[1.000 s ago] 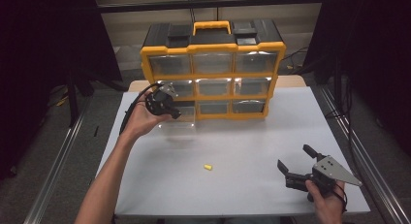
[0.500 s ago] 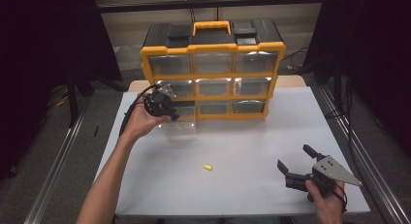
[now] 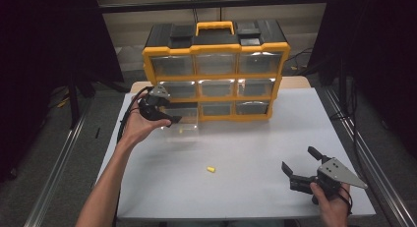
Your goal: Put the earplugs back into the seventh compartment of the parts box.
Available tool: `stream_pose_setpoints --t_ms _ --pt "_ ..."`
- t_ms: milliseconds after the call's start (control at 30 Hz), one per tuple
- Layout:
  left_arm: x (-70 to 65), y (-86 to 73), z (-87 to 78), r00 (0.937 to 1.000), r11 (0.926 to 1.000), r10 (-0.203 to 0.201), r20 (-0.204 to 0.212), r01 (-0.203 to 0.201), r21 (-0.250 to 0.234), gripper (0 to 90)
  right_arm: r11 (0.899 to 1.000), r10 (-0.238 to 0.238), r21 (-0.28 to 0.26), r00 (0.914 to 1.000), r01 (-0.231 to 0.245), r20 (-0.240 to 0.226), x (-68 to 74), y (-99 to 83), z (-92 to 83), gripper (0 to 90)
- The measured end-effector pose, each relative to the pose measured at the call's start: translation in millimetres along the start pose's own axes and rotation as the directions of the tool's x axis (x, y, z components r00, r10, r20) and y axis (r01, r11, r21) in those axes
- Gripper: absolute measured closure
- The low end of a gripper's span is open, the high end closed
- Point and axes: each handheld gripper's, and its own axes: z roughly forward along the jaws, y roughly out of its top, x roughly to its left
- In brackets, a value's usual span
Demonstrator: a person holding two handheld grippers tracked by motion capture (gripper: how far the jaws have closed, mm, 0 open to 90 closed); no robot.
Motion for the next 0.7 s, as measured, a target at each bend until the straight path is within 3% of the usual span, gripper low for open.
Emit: stream_pose_setpoints --t_ms 167,300,367,467,667,700 --pt "0.8 -4.8 -10.1 0.9993 0.9972 -0.023 -0.030 0.021 -0.072 11.1 1.000 0.004 0.001 1.0000 -0.004 0.000 1.0 0.0 0.6 0.8" --pt "-0.6 -10.2 -14.8 0.9959 0.9882 -0.078 -0.046 0.071 -0.136 6.7 1.000 0.001 0.000 1.0000 -0.001 0.000 0.3 0.0 0.7 0.8" --pt "-2.6 -12.3 -18.4 0.9969 0.9885 -0.060 -0.050 0.052 -0.142 5.8 1.000 0.002 -0.001 1.0000 -0.002 0.001 0.3 -0.1 0.7 0.8" --pt "-7.3 -14.9 -22.1 0.9959 0.9835 -0.072 -0.054 0.062 -0.170 4.4 1.000 0.001 0.001 1.0000 -0.001 0.001 0.6 0.2 -0.2 0.8" --pt "-20.9 -20.0 -30.8 0.9936 0.9641 -0.104 -0.044 0.090 -0.250 4.4 1.000 0.001 0.001 1.0000 -0.001 0.005 0.5 0.2 -0.4 0.8" --pt "-23.1 -21.2 -32.3 0.9938 0.9645 -0.098 -0.053 0.082 -0.251 4.4 1.000 0.000 0.001 1.0000 0.000 0.004 0.7 0.2 -0.4 0.8"
